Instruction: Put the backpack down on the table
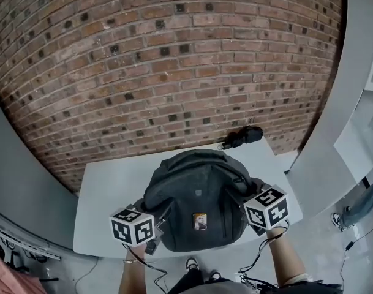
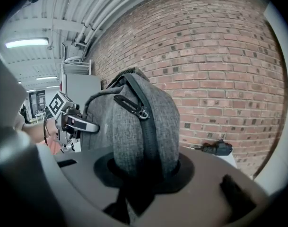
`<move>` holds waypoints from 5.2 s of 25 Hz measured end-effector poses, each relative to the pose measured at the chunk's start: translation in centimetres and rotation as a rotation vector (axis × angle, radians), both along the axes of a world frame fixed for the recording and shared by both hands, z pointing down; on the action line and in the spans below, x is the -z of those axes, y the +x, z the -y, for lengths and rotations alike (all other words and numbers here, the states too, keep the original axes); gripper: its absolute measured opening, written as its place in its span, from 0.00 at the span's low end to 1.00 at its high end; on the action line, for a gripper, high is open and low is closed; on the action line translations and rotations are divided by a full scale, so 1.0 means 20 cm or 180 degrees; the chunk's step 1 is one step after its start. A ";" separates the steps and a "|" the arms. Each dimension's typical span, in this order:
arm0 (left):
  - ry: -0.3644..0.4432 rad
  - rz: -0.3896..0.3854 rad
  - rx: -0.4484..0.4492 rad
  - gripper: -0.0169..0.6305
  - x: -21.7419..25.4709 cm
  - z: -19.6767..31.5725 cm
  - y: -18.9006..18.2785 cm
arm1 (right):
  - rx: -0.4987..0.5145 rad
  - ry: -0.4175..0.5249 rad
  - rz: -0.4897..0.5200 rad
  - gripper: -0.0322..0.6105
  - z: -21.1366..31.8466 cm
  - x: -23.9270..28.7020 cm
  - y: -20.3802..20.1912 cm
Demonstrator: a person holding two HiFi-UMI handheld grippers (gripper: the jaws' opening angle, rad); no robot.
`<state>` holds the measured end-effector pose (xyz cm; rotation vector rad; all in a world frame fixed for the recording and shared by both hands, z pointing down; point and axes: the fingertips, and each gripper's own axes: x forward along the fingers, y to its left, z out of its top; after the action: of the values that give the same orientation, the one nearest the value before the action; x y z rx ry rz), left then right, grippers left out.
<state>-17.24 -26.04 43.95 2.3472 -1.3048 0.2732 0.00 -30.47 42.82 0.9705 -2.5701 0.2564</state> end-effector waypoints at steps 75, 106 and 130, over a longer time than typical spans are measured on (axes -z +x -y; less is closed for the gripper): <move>-0.1178 0.0010 0.0445 0.40 -1.05 1.20 -0.19 | -0.0750 -0.0564 -0.0356 0.25 1.13 -1.09 -0.05; -0.1736 -0.0155 0.0695 0.46 -1.46 1.31 -0.26 | -0.0899 -0.1262 -0.0393 0.35 1.25 -1.48 -0.01; -0.1029 -0.0156 0.0906 0.52 -0.89 1.07 -0.36 | -0.1074 -0.0713 -0.0057 0.42 1.04 -0.99 0.17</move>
<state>-24.41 -47.44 61.82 1.8657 -1.4309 0.3083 3.37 -51.28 62.67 1.3050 -2.2879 0.6091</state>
